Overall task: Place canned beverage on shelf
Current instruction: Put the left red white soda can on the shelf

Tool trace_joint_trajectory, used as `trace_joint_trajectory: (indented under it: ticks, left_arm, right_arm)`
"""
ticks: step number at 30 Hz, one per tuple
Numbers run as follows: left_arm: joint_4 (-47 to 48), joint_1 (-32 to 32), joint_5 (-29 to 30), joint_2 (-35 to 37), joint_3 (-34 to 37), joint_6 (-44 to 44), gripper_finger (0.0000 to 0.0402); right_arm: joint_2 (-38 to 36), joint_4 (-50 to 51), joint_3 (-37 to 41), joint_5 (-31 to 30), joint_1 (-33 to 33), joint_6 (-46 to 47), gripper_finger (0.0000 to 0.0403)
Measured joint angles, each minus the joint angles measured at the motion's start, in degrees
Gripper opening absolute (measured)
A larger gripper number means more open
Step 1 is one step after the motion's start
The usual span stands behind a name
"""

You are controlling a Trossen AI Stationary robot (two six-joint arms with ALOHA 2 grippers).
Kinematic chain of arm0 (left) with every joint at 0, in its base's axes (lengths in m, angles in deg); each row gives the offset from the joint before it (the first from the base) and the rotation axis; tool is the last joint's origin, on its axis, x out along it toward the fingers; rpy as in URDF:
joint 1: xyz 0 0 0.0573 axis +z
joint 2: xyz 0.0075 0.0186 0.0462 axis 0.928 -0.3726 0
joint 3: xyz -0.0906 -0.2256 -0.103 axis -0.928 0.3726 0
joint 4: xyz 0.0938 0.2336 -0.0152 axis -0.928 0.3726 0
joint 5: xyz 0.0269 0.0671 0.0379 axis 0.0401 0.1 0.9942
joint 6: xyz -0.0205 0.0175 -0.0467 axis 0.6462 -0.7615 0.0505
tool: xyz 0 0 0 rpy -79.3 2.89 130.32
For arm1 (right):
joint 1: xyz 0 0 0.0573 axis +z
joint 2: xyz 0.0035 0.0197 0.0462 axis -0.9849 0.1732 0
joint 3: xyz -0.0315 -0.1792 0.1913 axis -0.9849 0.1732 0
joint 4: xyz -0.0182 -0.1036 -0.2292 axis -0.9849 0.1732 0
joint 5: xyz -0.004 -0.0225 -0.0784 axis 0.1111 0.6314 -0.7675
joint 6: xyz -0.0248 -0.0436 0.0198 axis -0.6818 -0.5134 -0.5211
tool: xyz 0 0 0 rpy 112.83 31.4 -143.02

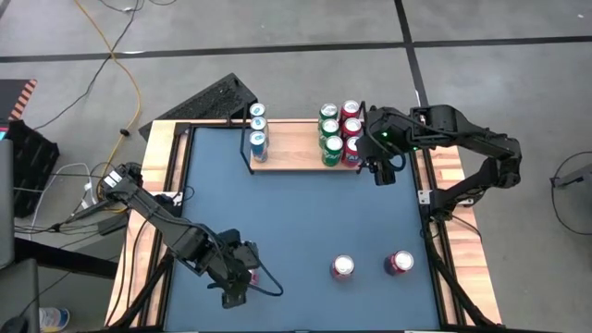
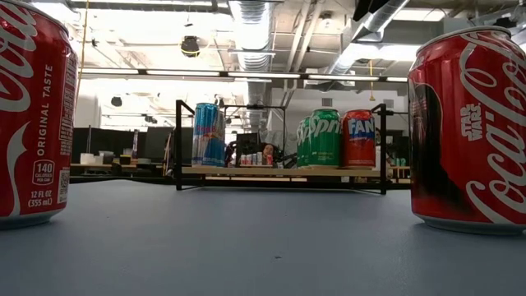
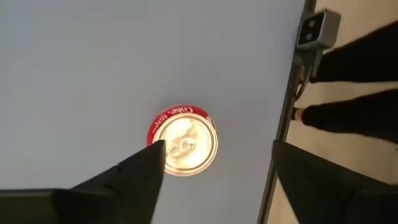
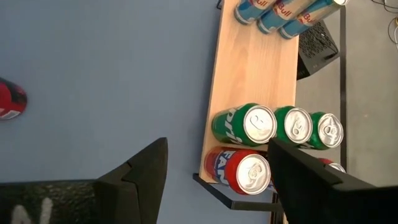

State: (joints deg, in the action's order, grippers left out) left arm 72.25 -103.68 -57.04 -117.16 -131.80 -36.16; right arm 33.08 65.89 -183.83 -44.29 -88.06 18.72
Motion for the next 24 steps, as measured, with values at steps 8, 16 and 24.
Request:
trace_joint_trajectory:
  ticks: [8, 16, 24]
  left_arm:
    - [-4.4, -0.9, 2.3, -0.6, 3.8, 6.8, 0.0359]
    - [-6.1, -1.3, 4.9, -0.6, 9.0, 6.5, 0.0362]
    - [-6.9, -1.1, 4.9, -0.6, 11.9, 10.7, 0.0362]
  right_arm:
    - [0.0, 0.0, 0.0, 1.3, 0.0, 1.3, 0.0260]
    - [0.0, 0.0, 0.0, 1.3, 0.0, 1.7, 0.0260]
    - [0.0, 0.0, 0.0, 1.3, 0.0, 3.0, 0.0260]
